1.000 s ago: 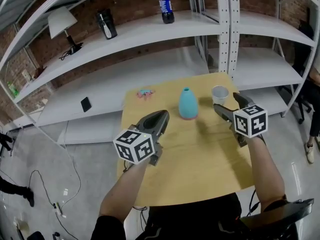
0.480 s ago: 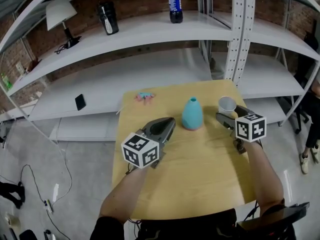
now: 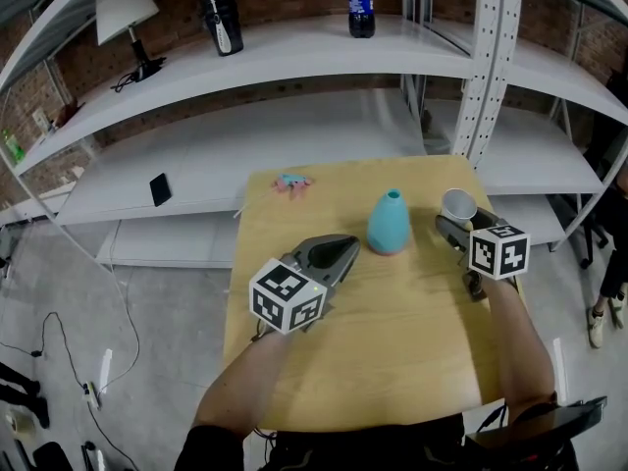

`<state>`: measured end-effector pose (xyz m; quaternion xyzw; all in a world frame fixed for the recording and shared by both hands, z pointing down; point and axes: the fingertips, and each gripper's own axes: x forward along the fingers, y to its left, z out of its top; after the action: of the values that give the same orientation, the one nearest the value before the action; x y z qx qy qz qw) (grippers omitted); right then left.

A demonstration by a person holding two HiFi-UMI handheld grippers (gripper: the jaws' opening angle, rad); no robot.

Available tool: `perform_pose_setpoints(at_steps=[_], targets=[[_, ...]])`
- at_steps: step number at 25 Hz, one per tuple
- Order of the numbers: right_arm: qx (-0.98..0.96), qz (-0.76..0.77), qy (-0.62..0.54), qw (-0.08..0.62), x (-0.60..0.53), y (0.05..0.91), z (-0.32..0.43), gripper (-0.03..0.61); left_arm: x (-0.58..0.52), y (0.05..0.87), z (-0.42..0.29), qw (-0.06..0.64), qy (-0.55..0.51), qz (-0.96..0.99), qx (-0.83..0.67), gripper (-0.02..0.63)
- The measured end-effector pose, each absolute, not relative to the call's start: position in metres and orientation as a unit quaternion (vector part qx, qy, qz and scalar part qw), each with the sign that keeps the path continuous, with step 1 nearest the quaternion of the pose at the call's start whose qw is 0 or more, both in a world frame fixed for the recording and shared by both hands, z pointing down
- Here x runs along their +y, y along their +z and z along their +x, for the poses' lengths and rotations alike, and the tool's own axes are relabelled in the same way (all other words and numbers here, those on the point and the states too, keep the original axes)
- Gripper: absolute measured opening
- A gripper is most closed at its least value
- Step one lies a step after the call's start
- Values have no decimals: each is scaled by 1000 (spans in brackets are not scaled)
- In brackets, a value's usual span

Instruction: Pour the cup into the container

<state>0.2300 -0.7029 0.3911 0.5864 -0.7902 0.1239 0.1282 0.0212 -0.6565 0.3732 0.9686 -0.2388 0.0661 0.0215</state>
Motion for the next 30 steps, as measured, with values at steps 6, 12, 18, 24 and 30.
perform_pose_setpoints(at_steps=[6,12,18,24,30], targets=[[-794,583,109,130,-703,383,225,308,-658,374,23,21,65,969,-239,2],[-812,559,66,158,-697,350,197,307,-651,375,25,21,68,973,-221,2],[-813,547,-4,201,-694,309,171,307,-643,376,28,17,68,978,-195,2],[-803,531,-67,263,-693,287,149,307,-639,374,31,16,69,981,-178,2],[-783,526,-128,307,-695,275,134,307,-637,374,31,16,68,982,-177,2]])
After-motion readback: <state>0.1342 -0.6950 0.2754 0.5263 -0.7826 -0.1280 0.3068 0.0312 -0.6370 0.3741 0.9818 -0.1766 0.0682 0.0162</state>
